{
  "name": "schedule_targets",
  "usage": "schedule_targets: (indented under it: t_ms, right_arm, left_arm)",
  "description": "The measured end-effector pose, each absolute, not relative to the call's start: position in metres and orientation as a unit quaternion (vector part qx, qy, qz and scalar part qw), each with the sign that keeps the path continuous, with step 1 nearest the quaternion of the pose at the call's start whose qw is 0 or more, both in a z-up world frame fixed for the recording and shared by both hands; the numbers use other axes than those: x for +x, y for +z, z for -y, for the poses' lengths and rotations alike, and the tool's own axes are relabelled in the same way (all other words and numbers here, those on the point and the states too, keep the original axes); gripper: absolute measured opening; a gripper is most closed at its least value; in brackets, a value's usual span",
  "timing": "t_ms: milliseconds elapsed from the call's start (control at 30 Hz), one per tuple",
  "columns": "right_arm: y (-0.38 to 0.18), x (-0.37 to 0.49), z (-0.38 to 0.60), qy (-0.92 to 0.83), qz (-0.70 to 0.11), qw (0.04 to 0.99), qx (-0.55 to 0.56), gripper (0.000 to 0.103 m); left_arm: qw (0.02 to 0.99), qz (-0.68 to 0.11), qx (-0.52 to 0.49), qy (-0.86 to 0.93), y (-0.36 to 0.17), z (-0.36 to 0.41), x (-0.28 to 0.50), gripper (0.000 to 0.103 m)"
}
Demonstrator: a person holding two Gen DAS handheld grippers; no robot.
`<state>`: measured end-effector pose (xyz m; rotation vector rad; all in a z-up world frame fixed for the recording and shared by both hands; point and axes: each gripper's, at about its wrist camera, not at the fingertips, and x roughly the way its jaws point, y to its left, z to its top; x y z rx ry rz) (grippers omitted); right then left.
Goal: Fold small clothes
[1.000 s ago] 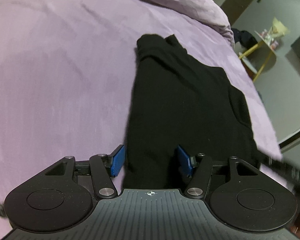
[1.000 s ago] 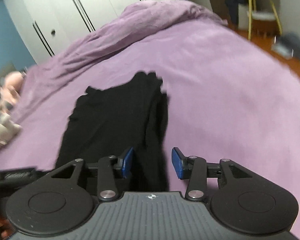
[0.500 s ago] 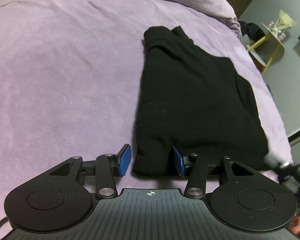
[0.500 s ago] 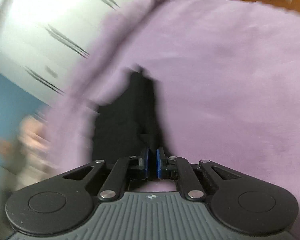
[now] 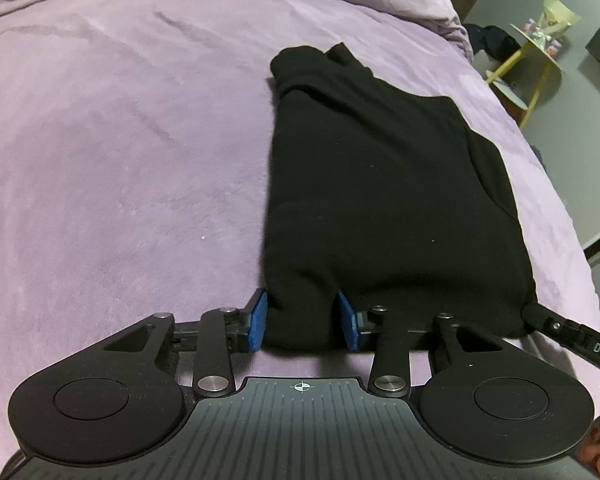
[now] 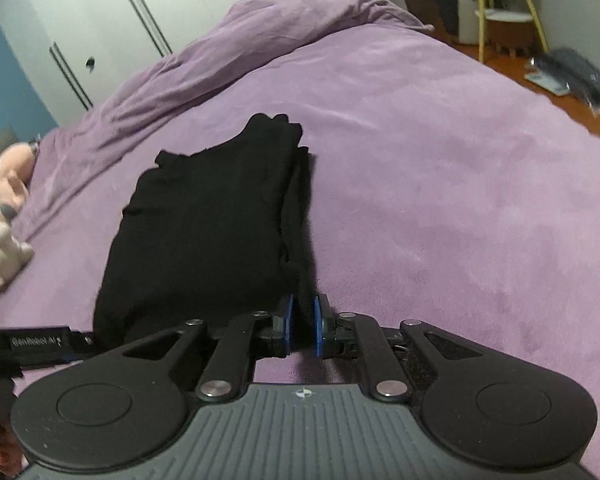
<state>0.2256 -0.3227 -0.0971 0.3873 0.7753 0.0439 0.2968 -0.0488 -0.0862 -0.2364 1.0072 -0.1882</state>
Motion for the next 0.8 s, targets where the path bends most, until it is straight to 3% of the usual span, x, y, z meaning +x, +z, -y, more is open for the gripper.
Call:
schedule_targets:
  t_ms: [433,600,800]
  right_arm:
    - [-0.079,0.222,0.338,0.011,-0.332,0.925,0.183,0.026]
    - [-0.072,0.260,0.325,0.040,-0.315,0.930,0.186,0.035]
    - [-0.076,0.355,0.261,0.083,-0.328,0.931,0.136,0.035]
  left_arm:
    - [0.868,-0.465,-0.129,-0.121,-0.082,0.026,0.282,0.015]
    - [0.867,-0.459,-0.155,-0.118,-0.075,0.005,0.273,0.016]
    - [0.884,-0.423,-0.182,-0.082,-0.064,0.020,0.324,0.035]
